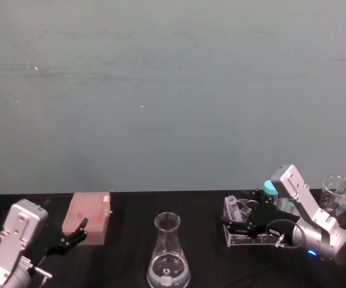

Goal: Pour the liquid from the test tube into the beaker using one hand.

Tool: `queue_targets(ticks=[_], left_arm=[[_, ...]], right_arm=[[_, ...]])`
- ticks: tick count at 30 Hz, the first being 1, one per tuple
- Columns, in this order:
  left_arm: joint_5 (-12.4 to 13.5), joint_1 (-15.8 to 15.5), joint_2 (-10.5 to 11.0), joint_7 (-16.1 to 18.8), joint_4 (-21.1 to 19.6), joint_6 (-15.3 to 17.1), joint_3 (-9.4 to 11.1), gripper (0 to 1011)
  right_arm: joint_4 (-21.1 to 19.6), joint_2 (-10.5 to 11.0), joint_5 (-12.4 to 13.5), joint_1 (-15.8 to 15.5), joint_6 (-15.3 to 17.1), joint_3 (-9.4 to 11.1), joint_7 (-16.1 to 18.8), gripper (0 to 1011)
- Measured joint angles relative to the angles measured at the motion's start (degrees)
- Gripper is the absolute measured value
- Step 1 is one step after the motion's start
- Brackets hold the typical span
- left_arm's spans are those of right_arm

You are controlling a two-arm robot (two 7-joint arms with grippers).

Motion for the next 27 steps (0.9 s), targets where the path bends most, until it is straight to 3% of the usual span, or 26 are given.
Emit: queue_targets(ticks=[13,20,27], left_arm=[[0.00,0.00,0.00,0.00,0.00,0.00,0.00,1000],[0.00,0.00,0.00,0.00,0.00,0.00,0.00,1000],[0.00,0.00,0.00,0.00,0.00,0.00,0.00,1000]], right_arm=[[-0.06,0.03,0.09,0.00,0.01,-0.03,-0.04,1002],[-0.06,0.03,0.15,0.00,0.04,-0.03,-0.04,866],[-0.06,0.03,0.16,0.00,0.06,-0.03,-0.04,654]])
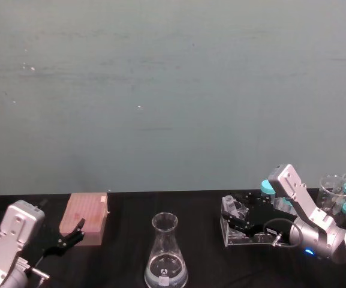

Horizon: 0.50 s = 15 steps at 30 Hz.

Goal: Pour the liquid from the test tube into the beaker using one hand.

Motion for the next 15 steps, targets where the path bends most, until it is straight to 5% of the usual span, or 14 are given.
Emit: queue_targets(ticks=[15], left_arm=[[0.00,0.00,0.00,0.00,0.00,-0.01,0.00,1000]], right_arm=[[0.00,0.00,0.00,0.00,0.00,0.00,0.00,209]])
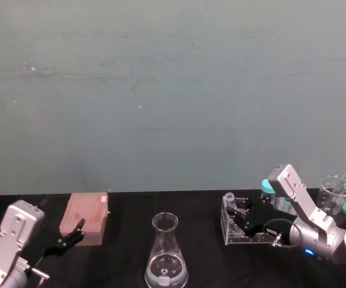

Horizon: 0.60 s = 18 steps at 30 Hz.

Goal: Pour the liquid from the test tube into the beaker using one hand.

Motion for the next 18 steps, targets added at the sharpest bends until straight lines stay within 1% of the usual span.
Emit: queue_targets(ticks=[13,16,18], left_arm=[[0.00,0.00,0.00,0.00,0.00,0.00,0.00,1000],[0.00,0.00,0.00,0.00,0.00,0.01,0.00,1000],[0.00,0.00,0.00,0.00,0.00,0.00,0.00,1000]], right_arm=[[0.00,0.00,-0.01,0.00,0.00,0.00,0.00,207],[-0.78,0.20,0.45,-0.32,0.56,0.39,0.43,207],[-2.05,0.46,1.18,-0.77,1.32,0.86,0.91,207]])
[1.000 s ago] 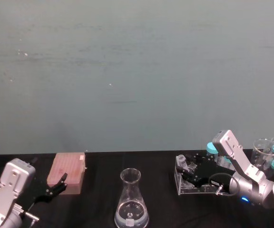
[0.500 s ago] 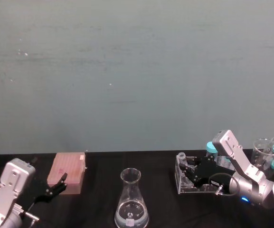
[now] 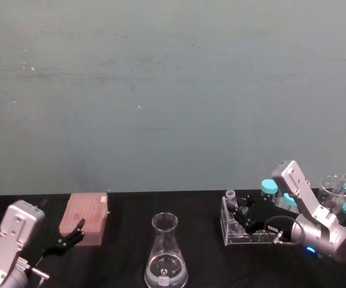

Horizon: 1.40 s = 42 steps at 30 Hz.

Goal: Pour the liquid from the test tube into the beaker using one hand.

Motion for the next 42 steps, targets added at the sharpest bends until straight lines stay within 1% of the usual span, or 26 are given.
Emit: queue_targets(ticks=[4,5,7,10,11,15,21,26,30,33,37,40,42], left_arm=[[0.00,0.00,0.00,0.00,0.00,0.00,0.00,1000],[0.00,0.00,0.00,0.00,0.00,0.00,0.00,1000],[0.00,0.00,0.00,0.00,0.00,0.00,0.00,1000],[0.00,0.00,0.00,0.00,0.00,0.00,0.00,1000],[0.00,0.00,0.00,0.00,0.00,0.00,0.00,1000],[0.00,0.00,0.00,0.00,0.00,0.00,0.00,1000],[0.00,0.00,0.00,0.00,0.00,0.00,0.00,1000],[0.00,0.00,0.00,0.00,0.00,0.00,0.00,1000],[0.00,0.00,0.00,0.00,0.00,0.00,0.00,1000],[0.00,0.00,0.00,0.00,0.00,0.00,0.00,1000],[0.00,0.00,0.00,0.00,0.00,0.00,0.00,1000],[0.00,0.00,0.00,0.00,0.00,0.00,0.00,1000],[0.00,0.00,0.00,0.00,0.00,0.00,0.00,1000]], right_arm=[[-3.17,0.64,1.58,-1.08,1.64,0.82,0.58,207],[-3.17,0.64,1.58,-1.08,1.64,0.82,0.58,207],[-5.57,1.19,2.54,-1.76,2.55,1.22,0.77,207],[-6.77,1.47,2.95,-2.13,2.92,1.37,0.82,207],[-8.66,1.93,3.66,-2.75,3.53,1.61,0.86,207],[-11.66,2.70,4.57,-3.51,4.23,1.84,0.76,207],[-14.59,3.61,4.68,-4.08,4.17,1.47,-0.28,207],[-16.36,4.23,2.99,-4.31,3.02,0.53,-2.37,207],[-17.48,4.54,1.12,-4.41,2.25,-0.27,-4.06,207],[-18.71,4.81,-0.87,-4.47,1.50,-1.11,-5.46,207],[-19.77,4.97,-2.41,-4.55,0.92,-1.81,-6.17,207],[-21.28,5.12,-4.41,-4.82,0.06,-2.79,-6.92,207],[-21.87,5.18,-5.11,-4.94,-0.27,-3.13,-7.15,207]])
